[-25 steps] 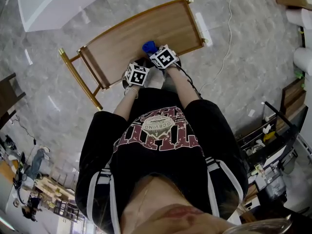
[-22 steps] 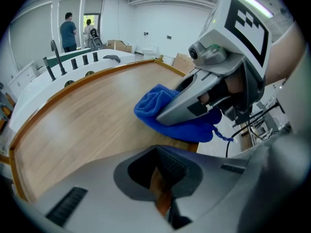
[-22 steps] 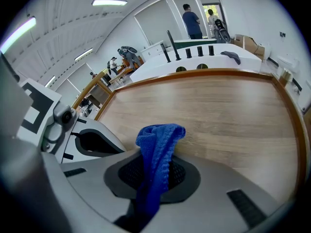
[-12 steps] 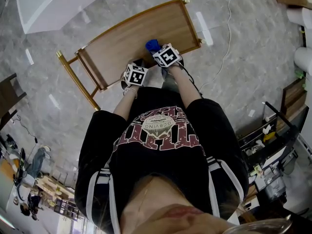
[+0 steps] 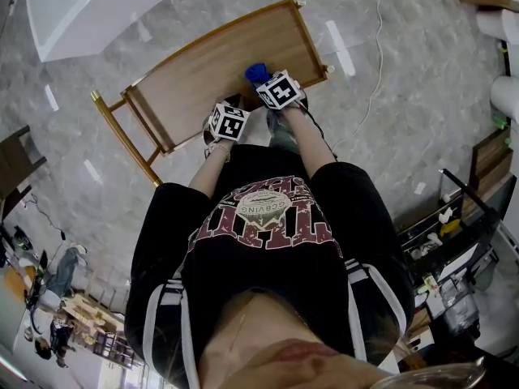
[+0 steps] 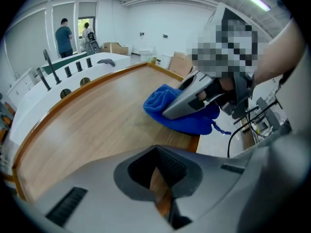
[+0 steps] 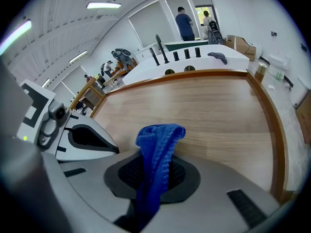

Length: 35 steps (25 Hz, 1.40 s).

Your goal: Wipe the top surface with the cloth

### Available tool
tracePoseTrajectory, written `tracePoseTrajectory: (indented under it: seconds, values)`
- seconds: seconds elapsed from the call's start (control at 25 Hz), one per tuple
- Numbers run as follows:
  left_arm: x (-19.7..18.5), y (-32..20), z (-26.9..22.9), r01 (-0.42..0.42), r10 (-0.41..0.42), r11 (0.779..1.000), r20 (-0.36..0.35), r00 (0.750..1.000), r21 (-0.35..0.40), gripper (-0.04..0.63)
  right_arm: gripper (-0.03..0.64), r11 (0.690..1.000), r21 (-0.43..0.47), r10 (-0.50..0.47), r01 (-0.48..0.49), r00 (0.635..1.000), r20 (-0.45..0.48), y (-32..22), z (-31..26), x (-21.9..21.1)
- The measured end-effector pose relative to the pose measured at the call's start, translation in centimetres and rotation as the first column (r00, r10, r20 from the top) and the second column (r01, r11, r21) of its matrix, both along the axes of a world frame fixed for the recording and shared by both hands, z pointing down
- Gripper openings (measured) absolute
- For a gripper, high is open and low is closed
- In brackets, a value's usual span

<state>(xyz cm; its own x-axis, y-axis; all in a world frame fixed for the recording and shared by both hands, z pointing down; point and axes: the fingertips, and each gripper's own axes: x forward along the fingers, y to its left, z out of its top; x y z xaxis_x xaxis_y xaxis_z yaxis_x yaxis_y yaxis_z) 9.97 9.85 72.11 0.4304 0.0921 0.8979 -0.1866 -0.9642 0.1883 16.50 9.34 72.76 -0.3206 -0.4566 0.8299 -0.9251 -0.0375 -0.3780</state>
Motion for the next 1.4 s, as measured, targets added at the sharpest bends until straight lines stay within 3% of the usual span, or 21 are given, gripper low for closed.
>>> tracePoseTrajectory:
  seconds: [0.24,0.36,0.8,1.04,1.4]
  values:
    - [1.8,3.0,1.0,-0.130,0.131,0.991,0.024,0.991,-0.031,0.048,0.055,0.999,-0.009,0.037,-0.038,0.999,-0.024,1.0,0.3,2.4]
    - [1.7,3.4,1.2,-0.155,0.156,0.988,0.039,0.987,-0.029,0.048,0.055,0.998,-0.015,0.064,-0.065,0.998,-0.028,1.4,0.2,3.3]
    - [1.7,2.9,1.4,-0.082,0.088,0.993,0.059,0.994,-0.089,0.048,0.055,0.986,-0.018,0.165,-0.166,0.985,-0.051,3.2,0.3,7.0]
    - [1.8,2.9,1.4,-0.079,0.085,0.994,0.074,0.994,-0.081,0.048,0.055,0.981,-0.022,0.191,-0.192,0.980,-0.054,4.0,0.4,8.4]
    - [1.7,2.7,1.4,-0.069,0.076,0.994,0.084,0.994,-0.081,0.048,0.055,0.975,-0.033,0.213,-0.220,0.967,-0.141,5.5,0.1,11.0]
